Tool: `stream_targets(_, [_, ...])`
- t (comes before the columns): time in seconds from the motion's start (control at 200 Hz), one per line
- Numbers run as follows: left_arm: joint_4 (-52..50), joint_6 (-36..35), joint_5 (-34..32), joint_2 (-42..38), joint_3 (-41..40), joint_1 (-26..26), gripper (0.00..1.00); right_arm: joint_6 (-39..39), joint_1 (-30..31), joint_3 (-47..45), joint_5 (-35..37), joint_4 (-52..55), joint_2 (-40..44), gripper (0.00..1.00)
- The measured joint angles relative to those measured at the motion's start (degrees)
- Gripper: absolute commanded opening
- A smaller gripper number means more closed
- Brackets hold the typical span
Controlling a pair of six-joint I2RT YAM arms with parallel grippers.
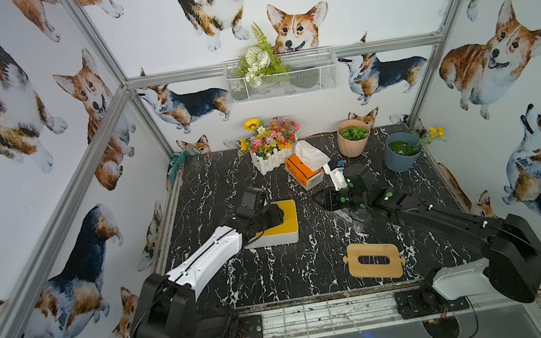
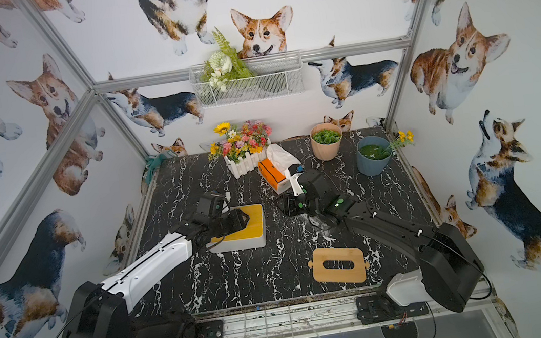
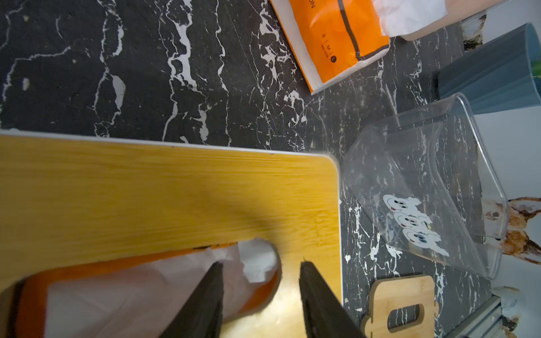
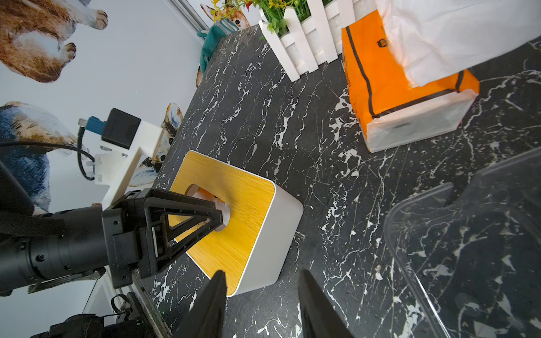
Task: Put the tissue paper into the tissue box
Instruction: Close the box lid on the tissue box.
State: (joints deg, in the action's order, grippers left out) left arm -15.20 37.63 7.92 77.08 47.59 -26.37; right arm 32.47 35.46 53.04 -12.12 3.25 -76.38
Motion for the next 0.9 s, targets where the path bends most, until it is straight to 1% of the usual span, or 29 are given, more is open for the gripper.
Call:
stream_targets(0.621, [1.01, -1.44, 0.02, 3.82, 1.22, -0.02, 0.33, 0.44, 0.00, -0.20, -0.90, -0.02, -0.46, 0.44])
stream_targets(0.671, [0.98, -1.49, 0.13, 4.24, 1.64, -0.02, 0.31, 0.44, 0.00, -0.22, -1.16, -0.02, -0.48, 0.44])
stream_targets(0.901, [1.68, -1.75, 0.94, 4.81, 2.08, -0.02, 0.14, 0.42, -0.22, -0.55, -1.49, 0.00, -0.46, 0.44])
